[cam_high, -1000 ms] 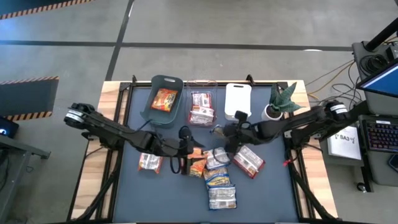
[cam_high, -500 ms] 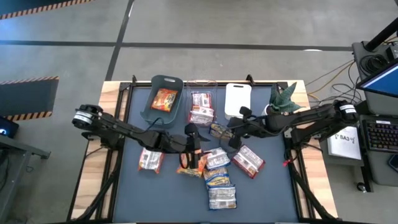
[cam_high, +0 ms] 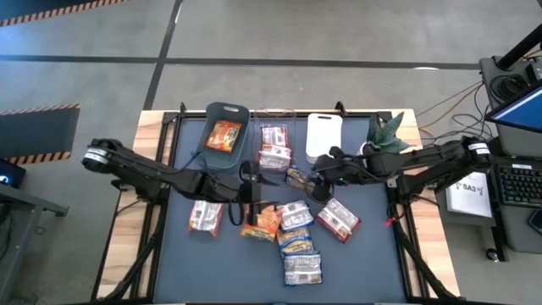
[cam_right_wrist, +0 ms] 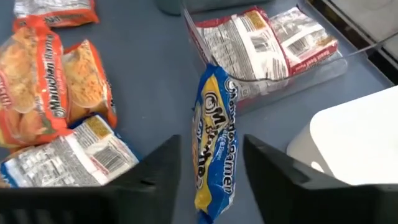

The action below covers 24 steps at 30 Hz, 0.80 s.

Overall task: Sort Maruchan noodles
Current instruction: Put the blue noodle pack into the white bin

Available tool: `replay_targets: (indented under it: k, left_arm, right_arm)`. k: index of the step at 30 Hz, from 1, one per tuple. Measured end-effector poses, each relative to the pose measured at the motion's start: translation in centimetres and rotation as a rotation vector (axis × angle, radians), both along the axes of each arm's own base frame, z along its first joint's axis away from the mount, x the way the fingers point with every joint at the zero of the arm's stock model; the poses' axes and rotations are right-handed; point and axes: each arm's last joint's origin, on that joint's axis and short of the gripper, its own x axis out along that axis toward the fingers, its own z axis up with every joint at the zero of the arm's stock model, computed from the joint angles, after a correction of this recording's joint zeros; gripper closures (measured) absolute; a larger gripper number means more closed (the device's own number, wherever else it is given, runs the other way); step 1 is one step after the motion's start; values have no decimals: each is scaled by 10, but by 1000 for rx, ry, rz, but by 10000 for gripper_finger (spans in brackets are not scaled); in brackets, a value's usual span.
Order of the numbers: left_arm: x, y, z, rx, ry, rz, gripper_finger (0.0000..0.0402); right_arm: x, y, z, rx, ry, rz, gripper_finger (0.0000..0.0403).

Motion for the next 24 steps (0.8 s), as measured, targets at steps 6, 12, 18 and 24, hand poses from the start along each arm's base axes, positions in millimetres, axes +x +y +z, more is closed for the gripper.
replay_targets:
  k: [6, 12, 18, 24]
  left_arm:
    - [-19, 6, 13, 96, 5, -27, 187]
    - [-43, 12, 20, 144, -32, -39, 187]
    - [-64, 19, 18, 159, -52, -32, 187]
    - [-77, 23, 18, 153, -72, -24, 187]
  right_arm:
    - [18, 1, 5, -18, 13, 11, 152]
    - [37, 3, 9, -48, 158, 45, 140]
    - [55, 3, -7, -57, 309, 114, 153]
    - [71, -7, -18, -79, 361, 100, 156]
